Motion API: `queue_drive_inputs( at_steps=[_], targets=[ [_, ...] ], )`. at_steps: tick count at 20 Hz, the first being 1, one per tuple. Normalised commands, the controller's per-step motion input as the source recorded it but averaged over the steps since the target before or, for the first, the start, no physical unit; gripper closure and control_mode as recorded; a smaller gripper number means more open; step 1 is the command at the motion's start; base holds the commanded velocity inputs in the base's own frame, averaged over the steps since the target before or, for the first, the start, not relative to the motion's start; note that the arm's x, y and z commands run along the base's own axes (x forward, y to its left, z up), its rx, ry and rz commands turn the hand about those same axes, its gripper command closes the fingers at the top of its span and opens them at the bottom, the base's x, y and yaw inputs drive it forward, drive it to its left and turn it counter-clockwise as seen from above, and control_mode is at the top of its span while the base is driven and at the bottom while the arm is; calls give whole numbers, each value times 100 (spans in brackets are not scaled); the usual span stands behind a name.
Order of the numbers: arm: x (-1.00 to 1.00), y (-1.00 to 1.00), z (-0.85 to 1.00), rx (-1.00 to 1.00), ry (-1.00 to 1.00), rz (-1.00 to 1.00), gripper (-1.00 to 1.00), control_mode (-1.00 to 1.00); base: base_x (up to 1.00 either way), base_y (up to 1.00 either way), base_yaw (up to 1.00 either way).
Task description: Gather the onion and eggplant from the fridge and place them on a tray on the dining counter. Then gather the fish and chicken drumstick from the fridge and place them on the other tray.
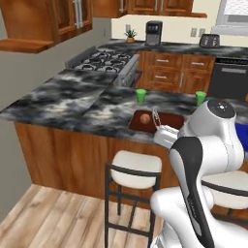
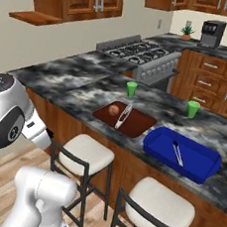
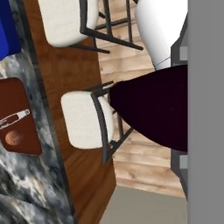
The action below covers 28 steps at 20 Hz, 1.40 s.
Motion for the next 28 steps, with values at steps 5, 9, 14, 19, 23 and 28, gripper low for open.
queue_drive_inputs(
  at_steps=[5,9,14,19,23,28],
  targets=[
    [0,0,0,0,0,0,100,100,0,25,-37],
    [0,0,0,0,0,0,100,100,0,12,-36],
    [0,0,0,0,0,0,100,100,0,20,-29],
    [0,0,0,0,0,0,100,100,0,14,-27],
    [0,0,0,0,0,0,100,100,2,19,-24],
    [0,0,0,0,0,0,100,100,10,39,-15]
  ],
)
